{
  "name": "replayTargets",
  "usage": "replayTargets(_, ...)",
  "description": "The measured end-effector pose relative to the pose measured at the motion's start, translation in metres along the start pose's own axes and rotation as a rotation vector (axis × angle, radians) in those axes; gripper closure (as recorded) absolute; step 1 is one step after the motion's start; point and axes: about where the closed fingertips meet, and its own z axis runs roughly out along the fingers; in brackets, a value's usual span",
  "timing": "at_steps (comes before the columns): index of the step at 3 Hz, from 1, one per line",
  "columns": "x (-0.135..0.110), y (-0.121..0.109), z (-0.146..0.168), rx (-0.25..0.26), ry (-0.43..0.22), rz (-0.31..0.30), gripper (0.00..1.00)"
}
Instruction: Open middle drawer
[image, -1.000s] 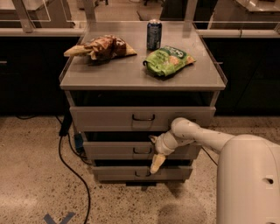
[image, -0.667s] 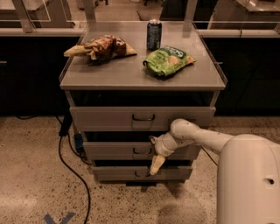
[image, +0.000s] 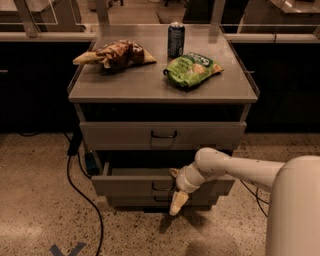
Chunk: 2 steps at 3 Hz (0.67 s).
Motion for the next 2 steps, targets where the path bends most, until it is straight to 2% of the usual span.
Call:
replayTargets(1,0.000,0.001,0.000,-0.001,-0.001,0.000,0.00)
replayTargets(2,-0.001,0.020,0.004,-0.027,0.007,0.015,0.00)
